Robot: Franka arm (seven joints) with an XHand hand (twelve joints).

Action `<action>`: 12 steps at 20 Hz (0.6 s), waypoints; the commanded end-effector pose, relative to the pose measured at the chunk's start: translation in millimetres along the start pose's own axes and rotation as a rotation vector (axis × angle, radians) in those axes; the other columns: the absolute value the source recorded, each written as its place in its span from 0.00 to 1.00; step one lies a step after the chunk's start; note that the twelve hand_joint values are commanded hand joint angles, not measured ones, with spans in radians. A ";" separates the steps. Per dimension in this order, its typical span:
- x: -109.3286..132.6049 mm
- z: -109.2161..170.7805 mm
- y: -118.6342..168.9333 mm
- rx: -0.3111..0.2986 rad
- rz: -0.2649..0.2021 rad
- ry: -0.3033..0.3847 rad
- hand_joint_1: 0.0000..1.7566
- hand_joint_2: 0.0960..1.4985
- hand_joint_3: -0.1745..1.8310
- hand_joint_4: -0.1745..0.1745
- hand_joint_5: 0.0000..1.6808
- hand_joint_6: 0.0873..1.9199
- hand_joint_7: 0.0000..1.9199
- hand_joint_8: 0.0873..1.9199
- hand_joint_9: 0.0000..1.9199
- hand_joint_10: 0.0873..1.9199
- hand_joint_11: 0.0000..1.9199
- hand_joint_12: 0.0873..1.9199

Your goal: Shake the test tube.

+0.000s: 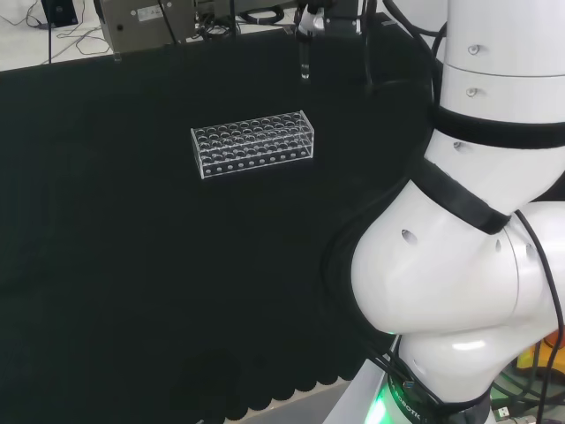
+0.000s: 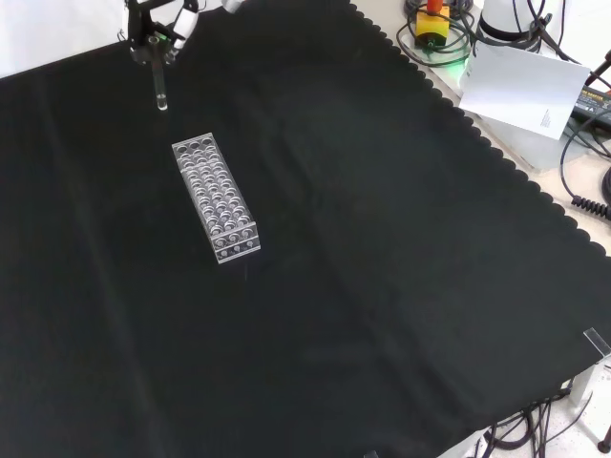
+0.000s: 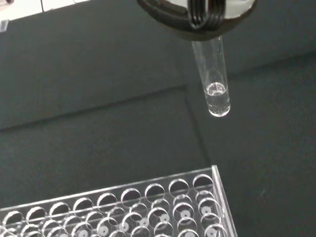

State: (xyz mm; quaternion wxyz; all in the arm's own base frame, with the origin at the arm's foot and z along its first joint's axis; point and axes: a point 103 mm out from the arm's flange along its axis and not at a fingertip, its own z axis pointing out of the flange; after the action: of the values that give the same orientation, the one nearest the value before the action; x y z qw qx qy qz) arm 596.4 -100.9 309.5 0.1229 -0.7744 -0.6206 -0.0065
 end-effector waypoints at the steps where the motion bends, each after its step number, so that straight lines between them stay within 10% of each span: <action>1: 8.6 -13.6 -7.1 -0.014 -0.017 0.003 0.80 0.68 0.09 0.00 0.63 0.24 0.57 0.56 0.59 0.39 0.70 0.41; 12: 53.3 3.1 -18.3 0.025 -0.080 0.050 0.80 0.68 0.09 0.00 0.63 0.24 0.57 0.57 0.59 0.40 0.70 0.41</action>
State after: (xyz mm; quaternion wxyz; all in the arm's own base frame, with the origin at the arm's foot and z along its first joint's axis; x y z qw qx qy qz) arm 590.5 -69.3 321.4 0.1339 -0.7593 -0.6365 -0.0178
